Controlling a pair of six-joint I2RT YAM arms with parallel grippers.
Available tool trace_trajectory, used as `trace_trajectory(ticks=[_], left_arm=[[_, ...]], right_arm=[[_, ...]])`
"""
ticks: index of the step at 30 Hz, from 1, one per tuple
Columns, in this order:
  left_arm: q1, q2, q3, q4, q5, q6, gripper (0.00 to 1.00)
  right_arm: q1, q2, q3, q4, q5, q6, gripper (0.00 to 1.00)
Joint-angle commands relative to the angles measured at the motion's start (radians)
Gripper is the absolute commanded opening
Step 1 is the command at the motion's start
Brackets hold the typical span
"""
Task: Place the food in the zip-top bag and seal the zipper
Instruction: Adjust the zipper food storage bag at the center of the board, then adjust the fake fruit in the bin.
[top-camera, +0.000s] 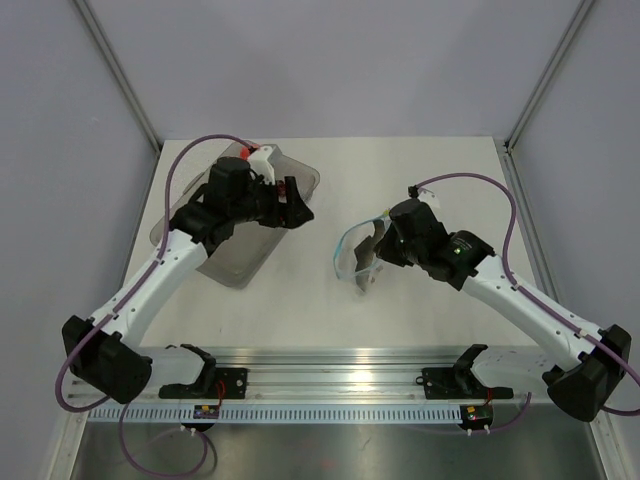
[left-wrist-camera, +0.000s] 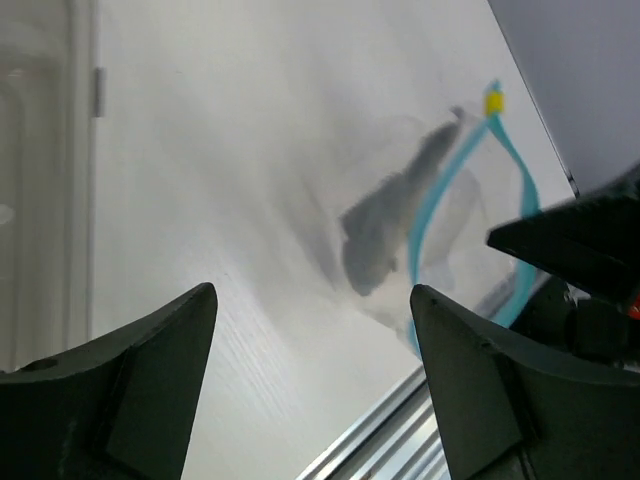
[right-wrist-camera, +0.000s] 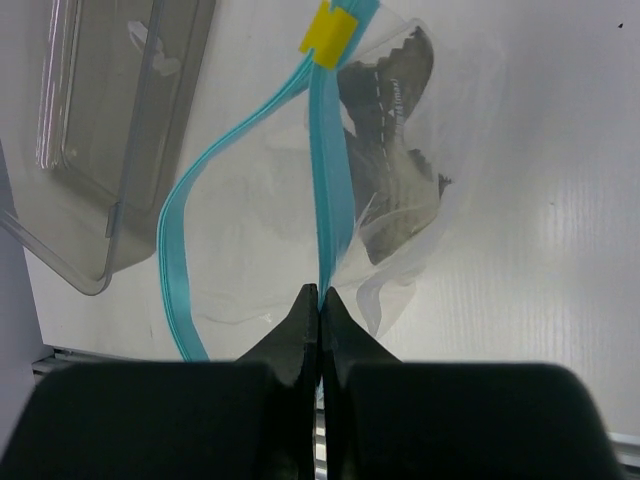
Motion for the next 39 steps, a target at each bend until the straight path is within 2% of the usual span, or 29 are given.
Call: trace_trajectory(ticks=[1, 7, 13, 17, 21, 26, 30, 34, 39], left_arm=[[0.100, -0.007, 0.064, -0.037, -0.059, -0.021, 0.81], [0.227, 0.071, 0.128, -0.096, -0.222, -0.014, 0.82], [0.341, 0.223, 0.231, -0.094, -0.188, -0.027, 0.85], [0.413, 0.329, 0.279, -0.071, -0.168, -0.081, 0.94], [0.436, 0.442, 0.338, -0.017, -0.105, -0.107, 0.96], [0.460, 0.573, 0.403, 0.041, -0.102, -0.162, 0.93], [0.485, 0.614, 0.357, 0.148, -0.140, -0.233, 0.81], [0.503, 0.656, 0.334, 0.222, -0.174, -0.267, 0.74], [0.536, 0.663, 0.285, 0.364, -0.136, -0.307, 0.74]], right_arm=[[-0.004, 0.008, 0.020, 0.047, -0.008, -0.013, 0.00], [-0.002, 0.002, 0.026, 0.055, -0.023, -0.016, 0.00], [-0.004, 0.003, 0.058, 0.024, -0.015, -0.029, 0.00], [-0.004, 0.012, 0.070, 0.007, -0.012, -0.032, 0.00], [-0.004, 0.026, 0.074, 0.003, -0.018, -0.034, 0.00], [-0.004, 0.057, 0.080, 0.003, -0.031, -0.043, 0.00], [-0.004, 0.083, 0.092, 0.004, -0.037, -0.051, 0.00], [-0.006, 0.114, 0.109, 0.000, -0.037, -0.054, 0.00], [-0.006, 0.149, 0.138, -0.008, -0.034, -0.063, 0.00]])
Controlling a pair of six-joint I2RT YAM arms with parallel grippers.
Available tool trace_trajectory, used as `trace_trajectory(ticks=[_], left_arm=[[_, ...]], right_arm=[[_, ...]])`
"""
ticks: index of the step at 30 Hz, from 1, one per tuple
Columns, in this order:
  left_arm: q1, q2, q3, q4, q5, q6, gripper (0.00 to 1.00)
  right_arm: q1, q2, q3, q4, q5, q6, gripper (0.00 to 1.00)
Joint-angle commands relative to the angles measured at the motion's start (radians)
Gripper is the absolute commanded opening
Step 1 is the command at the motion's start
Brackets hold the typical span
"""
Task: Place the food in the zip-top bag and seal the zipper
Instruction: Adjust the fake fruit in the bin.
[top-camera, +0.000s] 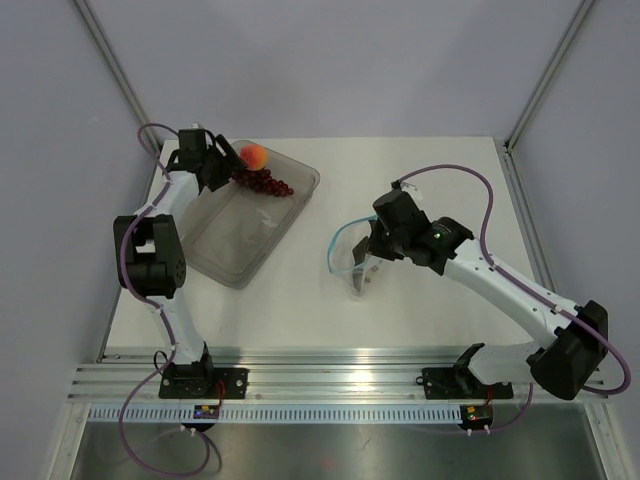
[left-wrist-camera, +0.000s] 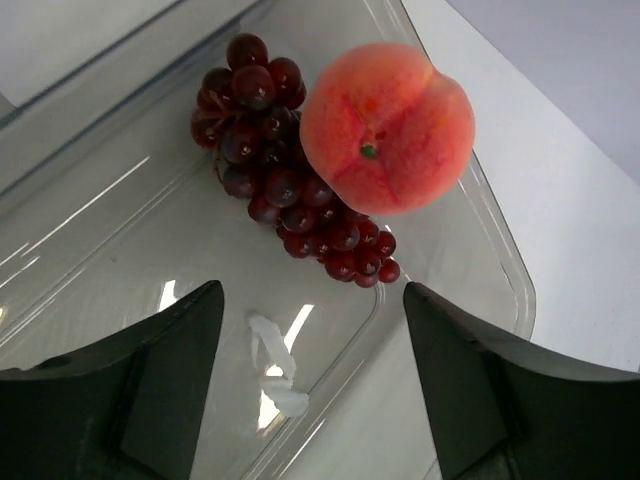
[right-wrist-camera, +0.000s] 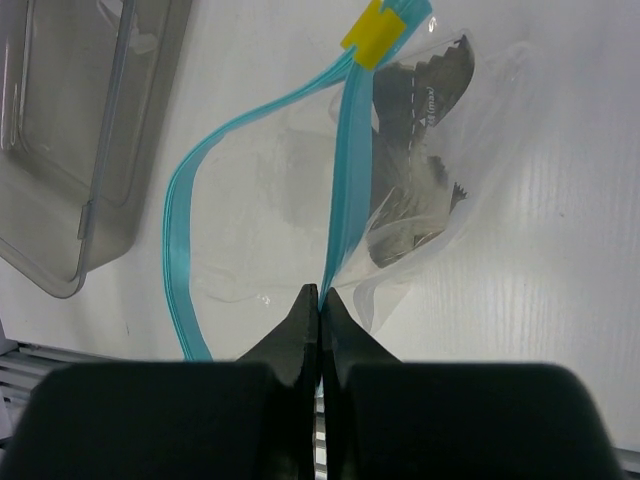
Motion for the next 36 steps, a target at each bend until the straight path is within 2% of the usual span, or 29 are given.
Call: trace_trajectory(ticks=[1, 3, 4, 6, 20, 31, 36], left_arm=[[0.013, 0.003, -0.019, 0.172, 0.016, -0.040, 0.78], [0.012, 0.018, -0.002, 0.194, 0.035, -0.036, 0.83], [0.012, 0.028, 0.009, 0.189, 0.038, -0.033, 0.90], [0.012, 0.051, 0.068, 0.169, 0.046, -0.014, 0.93], [0.003, 0.294, 0.380, 0.037, 0.135, 0.012, 0.92], [-0.010, 0.327, 0.390, 0.022, 0.121, 0.029, 0.90], [-0.011, 0.330, 0.382, 0.014, 0.122, 0.036, 0.86]], right_arm=[[-0.004, 0.024, 0.067, 0.003, -0.003, -0.020, 0.00], [-0.006, 0.038, 0.084, -0.003, -0.001, -0.023, 0.00], [-0.006, 0.052, 0.092, -0.006, -0.003, -0.023, 0.00], [-0.006, 0.064, 0.106, -0.008, -0.004, -0.028, 0.00], [-0.006, 0.127, 0.129, 0.003, -0.040, -0.045, 0.00], [-0.006, 0.127, 0.130, 0.003, -0.040, -0.045, 0.00], [-0.006, 0.124, 0.129, 0.003, -0.040, -0.043, 0.00]])
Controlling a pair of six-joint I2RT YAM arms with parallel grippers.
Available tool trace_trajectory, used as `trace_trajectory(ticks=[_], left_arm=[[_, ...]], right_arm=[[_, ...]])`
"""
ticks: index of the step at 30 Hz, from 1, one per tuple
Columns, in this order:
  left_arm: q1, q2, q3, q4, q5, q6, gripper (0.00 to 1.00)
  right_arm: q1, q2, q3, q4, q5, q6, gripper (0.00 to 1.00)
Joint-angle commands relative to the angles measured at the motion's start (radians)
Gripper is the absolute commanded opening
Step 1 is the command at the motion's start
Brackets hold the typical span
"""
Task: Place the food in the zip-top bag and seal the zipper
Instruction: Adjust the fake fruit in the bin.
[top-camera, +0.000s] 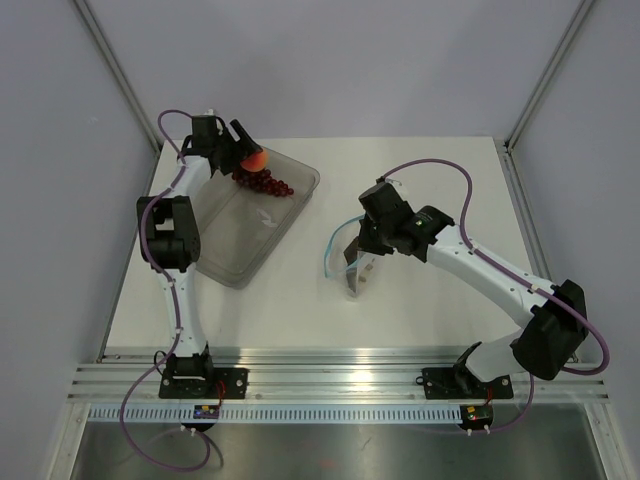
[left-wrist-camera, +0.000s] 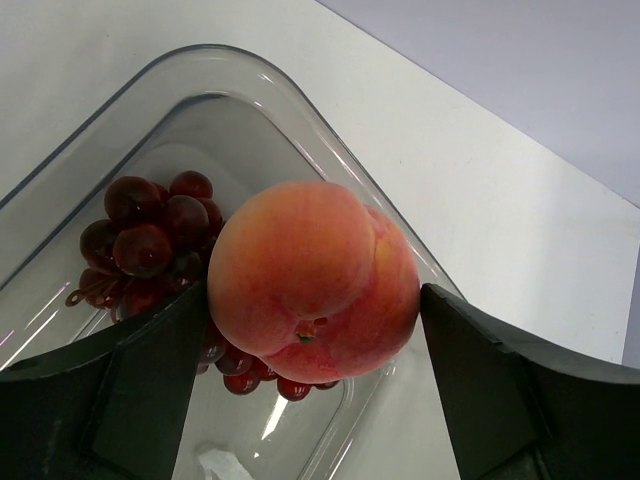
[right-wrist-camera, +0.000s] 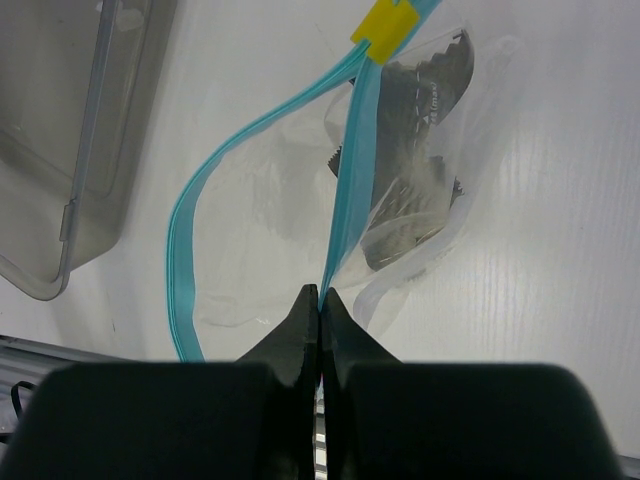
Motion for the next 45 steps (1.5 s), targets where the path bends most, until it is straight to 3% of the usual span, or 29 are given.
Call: trace_trajectory(ticks=[1, 6, 10, 19, 25, 26, 29, 30, 33, 39, 45], left_arm=[[0.002, 0.009, 0.019, -0.001, 0.011, 0.028, 0.83], [0.000, -0.048, -0.013, 0.008, 0.013, 0.044, 0.60], [0.002, -0.190, -0.147, 0.049, 0.001, 0.070, 0.54], [0.000, -0.471, -0.439, -0.044, -0.082, 0.134, 0.55], [-0.021, -0.556, -0.582, -0.101, -0.096, 0.137, 0.55], [-0.023, -0.576, -0.594, -0.115, -0.107, 0.137, 0.55], [-0.024, -0.614, -0.646, -0.159, -0.166, 0.139, 0.70], [-0.024, -0.622, -0.649, -0.174, -0.179, 0.146, 0.81], [-0.024, -0.634, -0.613, -0.208, -0.207, 0.156, 0.99], [-0.024, -0.582, -0.469, -0.201, -0.216, 0.131, 0.99], [-0.023, -0.400, -0.297, -0.170, -0.234, 0.084, 0.89]], right_arm=[[-0.007, -0.014, 0.041, 0.017, -0.004, -0.009, 0.00], [-0.004, -0.015, 0.038, 0.022, -0.009, -0.003, 0.00], [-0.006, -0.021, 0.035, 0.022, -0.007, 0.000, 0.00], [-0.006, -0.014, 0.029, 0.035, -0.018, -0.002, 0.00], [-0.004, -0.031, 0.010, 0.042, -0.027, -0.002, 0.00], [-0.006, -0.032, 0.007, 0.043, -0.027, -0.002, 0.00], [-0.004, -0.044, -0.006, 0.043, -0.030, 0.003, 0.00], [-0.002, -0.052, -0.011, 0.045, -0.030, 0.004, 0.00], [-0.004, -0.067, -0.029, 0.055, -0.035, 0.012, 0.00], [-0.004, -0.083, -0.039, 0.054, -0.030, 0.015, 0.00], [-0.004, -0.081, -0.031, 0.042, -0.026, 0.007, 0.00]])
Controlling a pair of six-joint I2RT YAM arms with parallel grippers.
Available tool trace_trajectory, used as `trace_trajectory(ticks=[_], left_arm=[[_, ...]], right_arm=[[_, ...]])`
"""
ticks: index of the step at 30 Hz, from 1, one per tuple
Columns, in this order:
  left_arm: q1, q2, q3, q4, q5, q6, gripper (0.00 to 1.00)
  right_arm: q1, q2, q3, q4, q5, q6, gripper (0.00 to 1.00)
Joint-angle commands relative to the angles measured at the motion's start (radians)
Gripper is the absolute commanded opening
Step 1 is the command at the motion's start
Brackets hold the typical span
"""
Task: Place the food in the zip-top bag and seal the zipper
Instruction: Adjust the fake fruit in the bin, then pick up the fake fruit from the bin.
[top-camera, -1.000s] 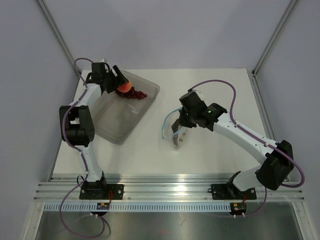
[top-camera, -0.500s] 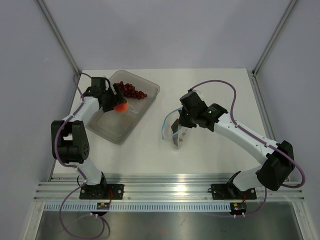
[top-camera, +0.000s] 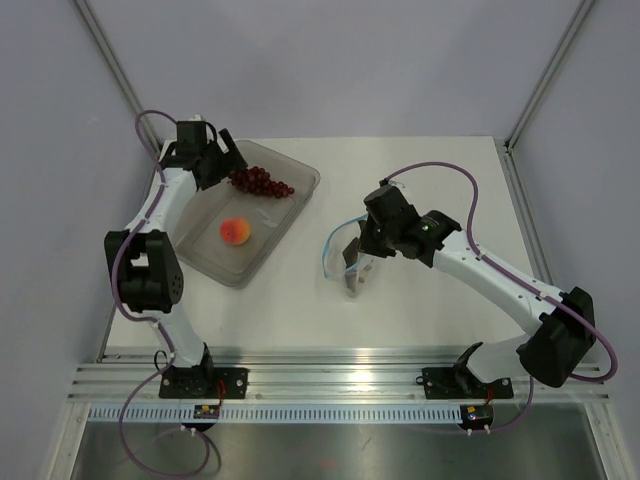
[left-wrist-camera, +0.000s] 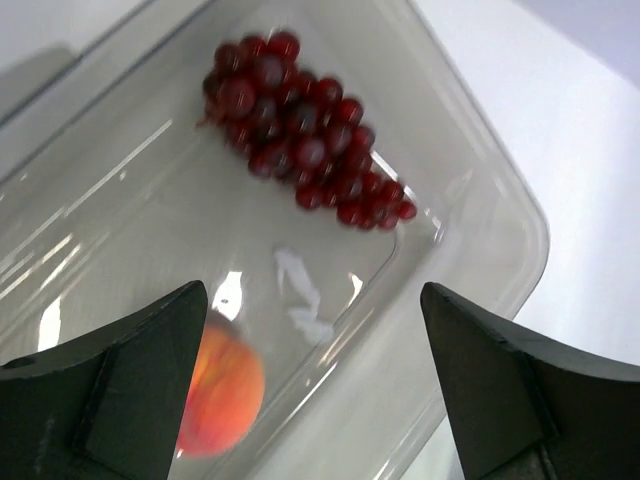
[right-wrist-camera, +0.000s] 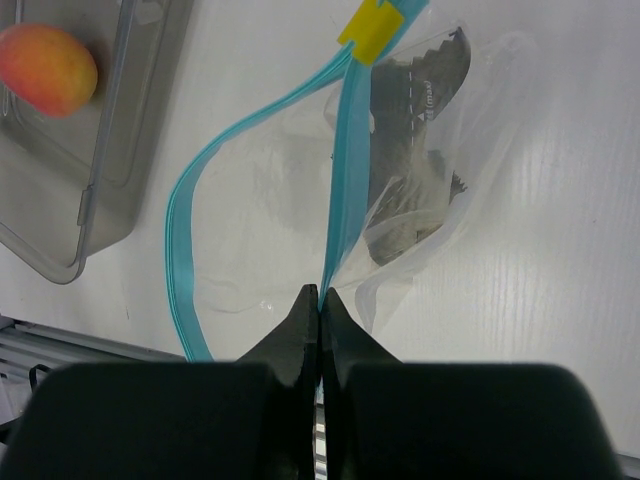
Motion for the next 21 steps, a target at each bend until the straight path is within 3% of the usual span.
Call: trace_trajectory(ticks=[1, 17, 21], left_arm=[[0.002, 0.117, 0.106, 0.043, -0.055, -0.049, 0.89], [0.011, 0.307, 0.103, 0.273, -0.106, -0.277, 0.88], [0.011, 0.393, 0.182, 0.267, -0.098, -0.290, 0.84]], right_arm=[[-0.006, -0.030, 0.012, 0.018, 0.001, -0.003, 0.00], [-0.007, 0.039, 0.060, 0.014, -0.025, -0.018, 0.00], [-0.006, 0.045, 0.058, 0.011, -0.022, -0.017, 0.00]])
